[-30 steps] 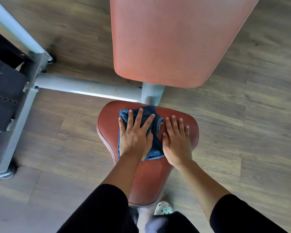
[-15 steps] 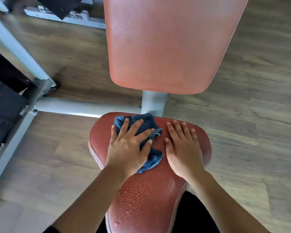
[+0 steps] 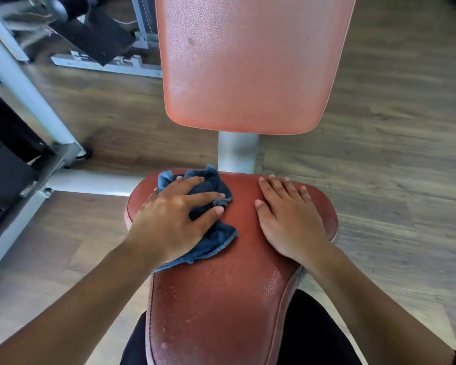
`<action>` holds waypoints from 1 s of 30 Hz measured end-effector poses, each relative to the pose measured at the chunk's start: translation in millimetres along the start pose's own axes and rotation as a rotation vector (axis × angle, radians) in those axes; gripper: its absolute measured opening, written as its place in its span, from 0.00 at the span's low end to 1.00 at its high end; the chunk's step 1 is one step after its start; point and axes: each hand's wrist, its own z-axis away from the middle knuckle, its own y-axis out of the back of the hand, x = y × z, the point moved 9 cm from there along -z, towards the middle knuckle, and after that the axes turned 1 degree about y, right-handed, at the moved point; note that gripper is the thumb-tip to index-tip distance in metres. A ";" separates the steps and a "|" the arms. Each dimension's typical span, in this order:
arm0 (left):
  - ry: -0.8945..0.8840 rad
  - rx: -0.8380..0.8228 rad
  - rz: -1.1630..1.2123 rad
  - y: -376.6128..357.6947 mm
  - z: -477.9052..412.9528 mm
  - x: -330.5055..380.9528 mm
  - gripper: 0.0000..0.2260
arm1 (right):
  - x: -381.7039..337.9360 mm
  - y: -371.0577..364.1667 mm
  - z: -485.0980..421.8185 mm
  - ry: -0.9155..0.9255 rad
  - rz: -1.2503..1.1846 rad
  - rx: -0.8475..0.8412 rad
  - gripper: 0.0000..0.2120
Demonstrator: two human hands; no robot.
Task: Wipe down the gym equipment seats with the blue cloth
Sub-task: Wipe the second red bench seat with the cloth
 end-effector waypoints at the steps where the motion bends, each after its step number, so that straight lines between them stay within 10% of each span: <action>1: 0.045 0.011 -0.005 1.0 -6.2 -7.8 0.24 | 0.3 0.1 0.4 -0.001 -0.004 -0.007 0.26; 23: -0.042 0.054 0.035 -8.7 -22.5 3.3 0.16 | -0.6 4.0 0.9 -0.018 -0.016 0.018 0.26; 30: 0.202 0.170 0.003 10.9 -53.5 -49.4 0.13 | -1.9 4.3 -0.2 -0.013 -0.016 0.018 0.26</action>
